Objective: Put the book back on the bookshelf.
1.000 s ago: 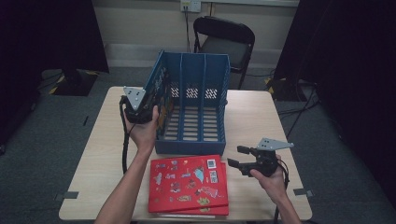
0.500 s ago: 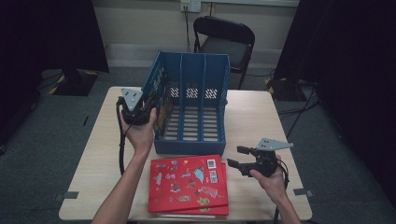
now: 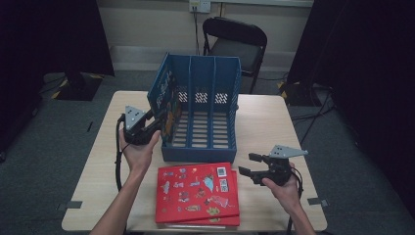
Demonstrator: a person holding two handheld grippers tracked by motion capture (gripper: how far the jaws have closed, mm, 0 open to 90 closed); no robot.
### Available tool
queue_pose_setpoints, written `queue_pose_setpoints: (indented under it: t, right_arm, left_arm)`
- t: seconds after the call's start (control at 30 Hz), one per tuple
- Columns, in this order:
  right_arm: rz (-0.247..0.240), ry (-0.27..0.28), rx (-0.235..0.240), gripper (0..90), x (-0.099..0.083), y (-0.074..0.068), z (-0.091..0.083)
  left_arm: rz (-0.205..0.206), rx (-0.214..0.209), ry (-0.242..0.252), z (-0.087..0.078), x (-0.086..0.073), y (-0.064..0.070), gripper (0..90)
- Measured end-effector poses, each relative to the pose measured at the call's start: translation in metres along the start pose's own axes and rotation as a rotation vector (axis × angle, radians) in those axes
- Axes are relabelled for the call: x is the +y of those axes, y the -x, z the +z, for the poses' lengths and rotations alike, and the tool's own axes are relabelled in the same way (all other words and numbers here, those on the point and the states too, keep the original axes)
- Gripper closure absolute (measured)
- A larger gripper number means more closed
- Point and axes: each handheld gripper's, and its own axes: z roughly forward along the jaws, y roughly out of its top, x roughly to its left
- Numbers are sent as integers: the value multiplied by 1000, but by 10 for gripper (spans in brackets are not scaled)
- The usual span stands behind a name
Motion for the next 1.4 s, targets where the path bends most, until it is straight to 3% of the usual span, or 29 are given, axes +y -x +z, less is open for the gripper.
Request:
queue_pose_setpoints:
  t: [0.07, 0.13, 0.17, 0.3, 0.37, 0.47, 0.67, 0.83, 1.0, 1.4]
  right_arm:
    - [1, 2, -1, 275, 0, 0, 0]
    - [1, 4, -2, 276, 0, 0, -1]
    - [1, 4, -3, 276, 0, 0, -1]
    - [5, 2, -4, 276, -1, 1, 0]
    - [4, -2, -2, 275, -1, 0, 1]
    - [2, -4, -2, 275, -1, 0, 3]
    - [1, -9, 2, 275, -1, -1, 5]
    - [4, -7, 2, 274, -1, -1, 5]
    - [3, -9, 3, 274, -1, 0, 6]
    - [1, -11, 3, 274, -1, -1, 5]
  left_arm:
    - [18, -9, -19, -3, -3, -3, 639]
    - [19, -61, -35, -7, -5, -7, 662]
    - [48, -68, -49, -9, -7, -7, 663]
    - [91, -109, -93, -14, -16, -8, 724]
    - [80, -131, -116, -13, -23, -9, 754]
    - [143, -146, -166, -10, -31, -8, 778]
    - [151, -159, -209, -4, -41, -11, 824]
    - [145, -159, -208, -2, -42, -9, 829]
    - [183, -145, -209, 2, -41, -3, 830]
    - [159, -129, -202, 6, -41, -2, 823]
